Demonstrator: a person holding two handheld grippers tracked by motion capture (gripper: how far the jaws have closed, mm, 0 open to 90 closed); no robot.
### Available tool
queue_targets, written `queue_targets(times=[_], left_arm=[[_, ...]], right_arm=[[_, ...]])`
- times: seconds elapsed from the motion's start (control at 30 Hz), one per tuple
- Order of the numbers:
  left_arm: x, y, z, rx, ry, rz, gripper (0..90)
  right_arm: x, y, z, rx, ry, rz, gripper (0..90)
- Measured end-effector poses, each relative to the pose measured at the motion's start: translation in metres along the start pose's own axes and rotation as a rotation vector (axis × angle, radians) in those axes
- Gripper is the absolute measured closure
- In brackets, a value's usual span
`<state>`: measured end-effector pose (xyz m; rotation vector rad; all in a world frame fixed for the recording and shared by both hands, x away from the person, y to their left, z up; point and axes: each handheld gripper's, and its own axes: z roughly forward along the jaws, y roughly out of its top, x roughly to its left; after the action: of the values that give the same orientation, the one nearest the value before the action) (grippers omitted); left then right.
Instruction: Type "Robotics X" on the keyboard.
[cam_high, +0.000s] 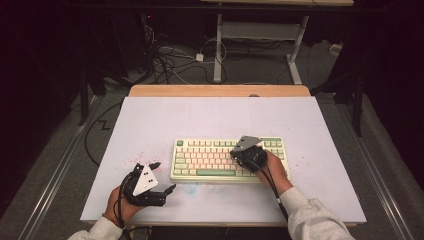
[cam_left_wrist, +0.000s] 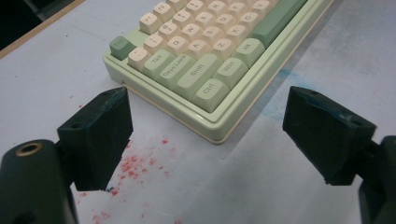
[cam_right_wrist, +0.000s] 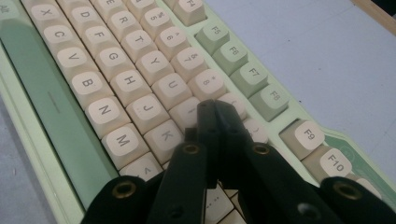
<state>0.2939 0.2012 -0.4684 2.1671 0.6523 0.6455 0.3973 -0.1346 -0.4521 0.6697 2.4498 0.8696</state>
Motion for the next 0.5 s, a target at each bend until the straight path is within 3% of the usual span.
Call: queue_targets(times=[0.27,0.5], left_arm=[[0.0,0.0,0.001,0.006,-0.001,0.0,15.1],[0.0,0.0,0.001,0.009,0.002,0.001,15.1]], right_arm=[[0.0,0.001,-0.007,-0.042,0.002,0.011,90.0],[0.001,0.002,-0.014,-0.087,-0.01,0.021,73.3]])
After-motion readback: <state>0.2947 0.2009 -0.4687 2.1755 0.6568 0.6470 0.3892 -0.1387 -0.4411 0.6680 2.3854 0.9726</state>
